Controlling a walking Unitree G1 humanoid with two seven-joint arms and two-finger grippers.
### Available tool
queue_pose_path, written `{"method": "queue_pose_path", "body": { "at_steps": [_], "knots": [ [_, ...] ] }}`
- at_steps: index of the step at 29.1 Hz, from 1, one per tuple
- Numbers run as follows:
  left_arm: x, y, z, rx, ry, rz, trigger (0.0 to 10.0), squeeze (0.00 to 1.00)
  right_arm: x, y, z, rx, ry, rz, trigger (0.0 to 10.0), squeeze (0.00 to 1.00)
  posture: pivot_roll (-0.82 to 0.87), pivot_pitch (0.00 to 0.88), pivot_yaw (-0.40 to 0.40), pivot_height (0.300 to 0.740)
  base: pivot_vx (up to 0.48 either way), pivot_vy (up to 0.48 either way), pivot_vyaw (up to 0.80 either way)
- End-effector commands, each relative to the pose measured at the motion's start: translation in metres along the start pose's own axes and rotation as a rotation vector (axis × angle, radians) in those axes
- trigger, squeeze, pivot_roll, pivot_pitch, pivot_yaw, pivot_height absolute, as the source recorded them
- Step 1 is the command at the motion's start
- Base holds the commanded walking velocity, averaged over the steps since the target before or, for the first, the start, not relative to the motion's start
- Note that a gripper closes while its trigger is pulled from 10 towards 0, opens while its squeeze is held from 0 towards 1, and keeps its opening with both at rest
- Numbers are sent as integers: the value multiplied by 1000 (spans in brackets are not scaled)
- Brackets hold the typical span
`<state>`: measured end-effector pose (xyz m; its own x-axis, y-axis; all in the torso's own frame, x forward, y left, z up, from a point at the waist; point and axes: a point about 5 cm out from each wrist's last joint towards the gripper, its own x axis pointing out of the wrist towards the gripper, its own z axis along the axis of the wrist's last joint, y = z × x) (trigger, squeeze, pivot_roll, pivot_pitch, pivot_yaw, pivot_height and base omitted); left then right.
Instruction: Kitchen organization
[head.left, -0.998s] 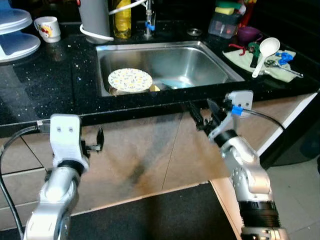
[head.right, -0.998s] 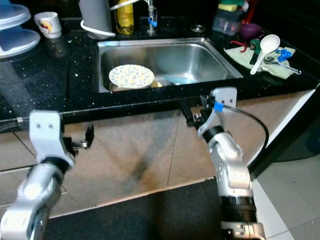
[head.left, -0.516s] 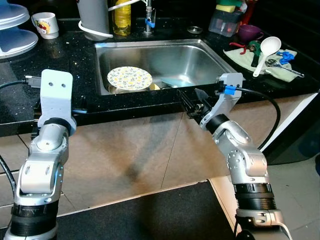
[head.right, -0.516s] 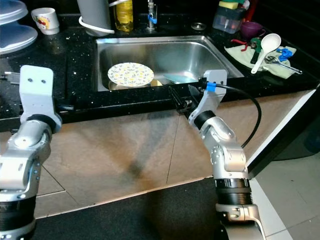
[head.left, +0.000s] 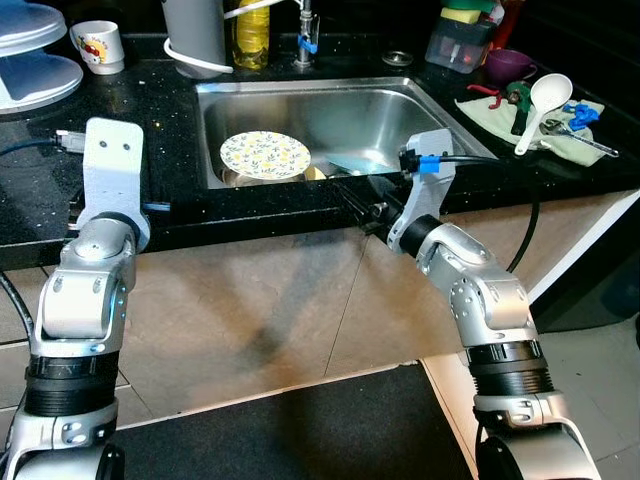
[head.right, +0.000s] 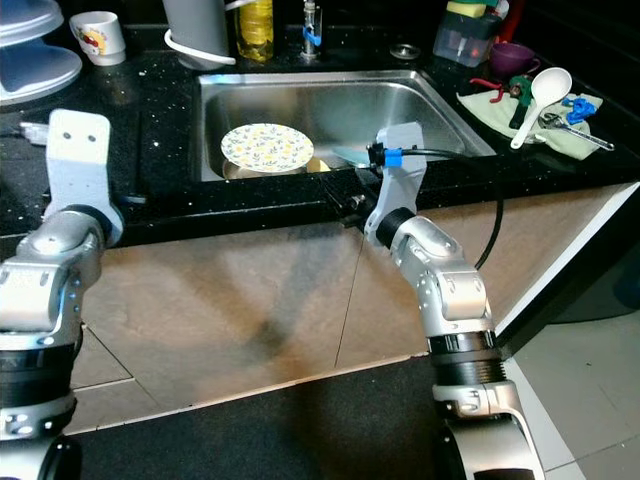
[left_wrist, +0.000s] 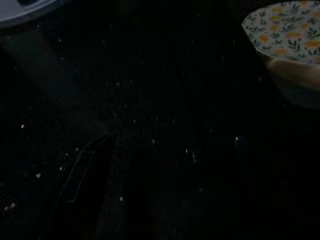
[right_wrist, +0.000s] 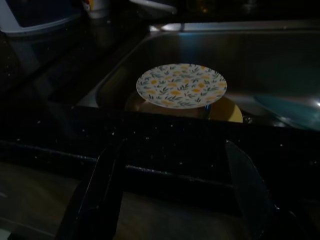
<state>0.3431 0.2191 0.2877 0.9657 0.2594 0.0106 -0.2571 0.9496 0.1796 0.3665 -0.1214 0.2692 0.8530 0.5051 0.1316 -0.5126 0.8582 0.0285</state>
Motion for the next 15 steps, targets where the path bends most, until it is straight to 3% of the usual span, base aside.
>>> {"method": "queue_pose_path", "body": {
  "at_steps": [1,5,12,15],
  "knots": [
    [4,-4,-5,-14,46,-10,10000,0,1,1,-1,-1,19,10,10000,0,-56,165,-65,740,0,0,0],
    [24,-9,0,-57,83,-20,10000,0,2,1,-1,3,22,8,10000,0,-57,159,-65,740,0,0,0],
    [41,-18,6,-72,130,-55,10000,0,2,2,2,2,16,17,10000,0,-61,151,-54,740,0,0,0],
    [44,-21,1,-1,176,-59,10000,0,2,2,2,9,14,12,10000,0,-63,158,-48,740,0,0,0]
  ]
}}
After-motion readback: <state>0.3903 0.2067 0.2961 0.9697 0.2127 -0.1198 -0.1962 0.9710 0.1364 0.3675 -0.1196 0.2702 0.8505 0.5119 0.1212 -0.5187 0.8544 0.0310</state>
